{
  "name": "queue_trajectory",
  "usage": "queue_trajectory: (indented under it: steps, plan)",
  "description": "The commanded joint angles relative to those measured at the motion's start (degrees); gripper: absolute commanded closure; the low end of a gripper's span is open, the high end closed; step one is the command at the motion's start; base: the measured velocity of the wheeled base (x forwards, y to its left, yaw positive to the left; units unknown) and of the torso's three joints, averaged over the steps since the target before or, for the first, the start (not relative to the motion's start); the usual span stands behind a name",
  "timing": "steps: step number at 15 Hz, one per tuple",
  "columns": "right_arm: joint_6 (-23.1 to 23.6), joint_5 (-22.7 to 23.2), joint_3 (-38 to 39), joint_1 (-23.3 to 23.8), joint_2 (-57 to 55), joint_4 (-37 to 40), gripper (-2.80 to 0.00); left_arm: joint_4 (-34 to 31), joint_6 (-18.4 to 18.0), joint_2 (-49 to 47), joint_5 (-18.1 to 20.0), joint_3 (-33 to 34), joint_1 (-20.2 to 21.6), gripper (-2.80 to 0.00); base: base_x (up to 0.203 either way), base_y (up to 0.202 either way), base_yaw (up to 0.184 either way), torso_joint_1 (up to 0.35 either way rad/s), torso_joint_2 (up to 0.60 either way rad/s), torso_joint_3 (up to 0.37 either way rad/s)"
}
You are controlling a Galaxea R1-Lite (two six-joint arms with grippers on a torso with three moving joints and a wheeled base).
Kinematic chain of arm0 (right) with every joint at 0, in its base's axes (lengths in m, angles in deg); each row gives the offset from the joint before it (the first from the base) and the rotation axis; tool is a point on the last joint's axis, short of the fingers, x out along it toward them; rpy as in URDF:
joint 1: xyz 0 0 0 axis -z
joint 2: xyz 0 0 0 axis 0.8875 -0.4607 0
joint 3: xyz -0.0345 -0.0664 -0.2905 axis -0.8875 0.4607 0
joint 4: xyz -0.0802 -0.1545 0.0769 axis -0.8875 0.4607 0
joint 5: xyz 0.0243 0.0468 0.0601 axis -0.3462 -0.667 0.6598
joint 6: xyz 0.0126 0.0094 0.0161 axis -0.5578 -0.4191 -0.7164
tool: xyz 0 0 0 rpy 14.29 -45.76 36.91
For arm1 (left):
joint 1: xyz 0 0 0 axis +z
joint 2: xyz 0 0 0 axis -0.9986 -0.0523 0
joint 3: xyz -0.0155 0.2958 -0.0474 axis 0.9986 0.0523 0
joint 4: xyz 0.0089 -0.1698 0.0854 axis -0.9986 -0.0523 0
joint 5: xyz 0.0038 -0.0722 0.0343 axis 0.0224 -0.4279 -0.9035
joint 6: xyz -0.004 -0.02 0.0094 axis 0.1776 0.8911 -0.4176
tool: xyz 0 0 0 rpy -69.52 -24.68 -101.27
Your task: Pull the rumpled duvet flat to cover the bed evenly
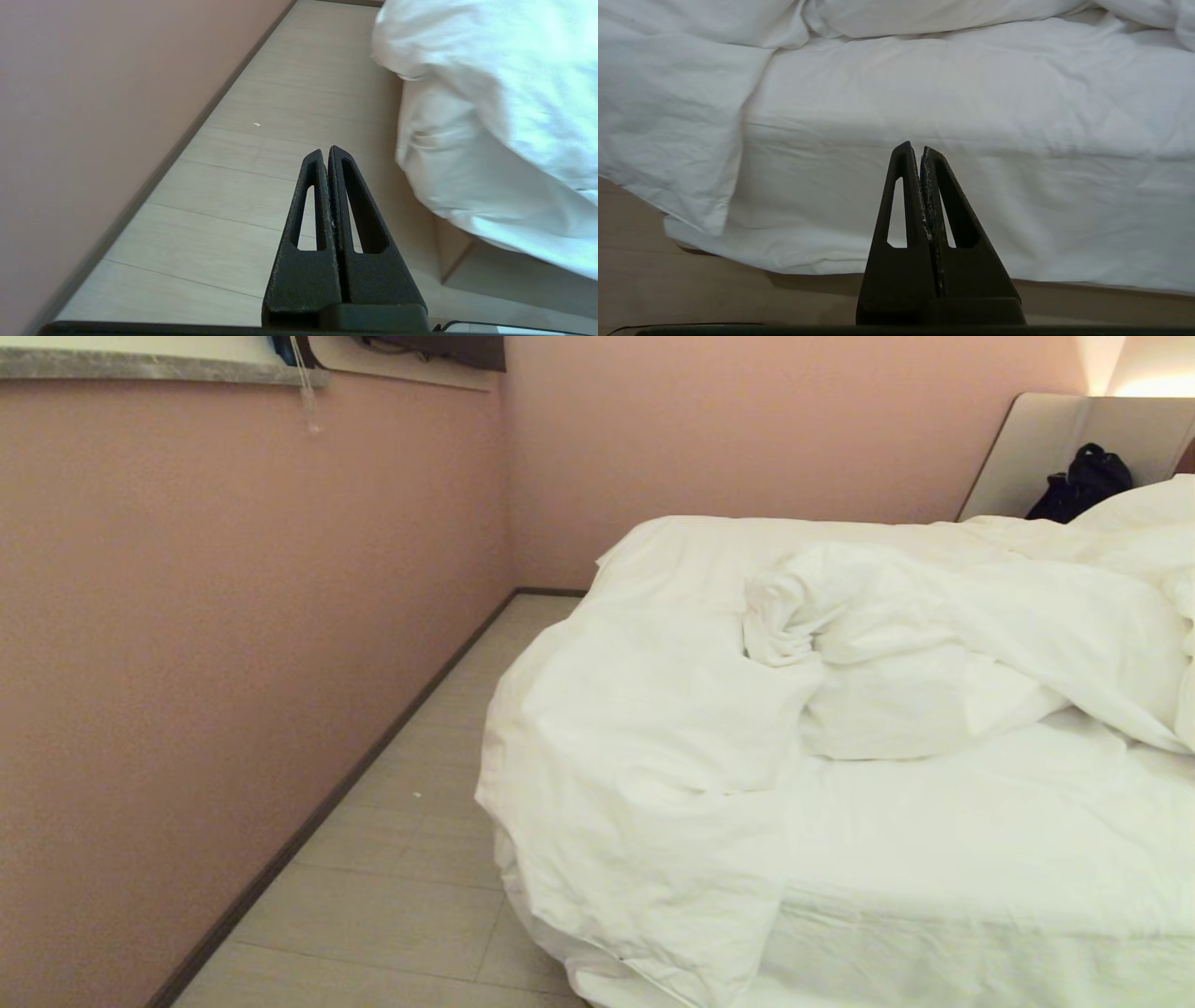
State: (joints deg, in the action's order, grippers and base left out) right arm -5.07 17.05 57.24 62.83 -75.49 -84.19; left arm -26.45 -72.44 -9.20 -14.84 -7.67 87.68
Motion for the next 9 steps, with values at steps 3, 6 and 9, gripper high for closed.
queue_trajectory:
  steps: [3, 6, 9]
  plan:
    - [0.0, 0.0, 0.0, 0.0, -0.1, 0.0, 0.00, -0.1, 0.0, 0.0, 0.0, 0.0, 0.0, 0.00, 0.000, -0.190, -0.001, -0.002, 0.00, 0.006]
    - [0.0, 0.0, 0.0, 0.0, -0.1, 0.0, 0.00, -0.1, 0.0, 0.0, 0.0, 0.0, 0.0, 0.00, 0.000, -0.189, -0.003, 0.001, 0.00, 0.002]
    - [0.0, 0.0, 0.0, 0.0, -0.1, 0.0, 0.00, 0.0, 0.0, 0.0, 0.0, 0.0, 0.0, 0.00, 0.000, -0.193, 0.002, -0.001, 0.00, 0.008]
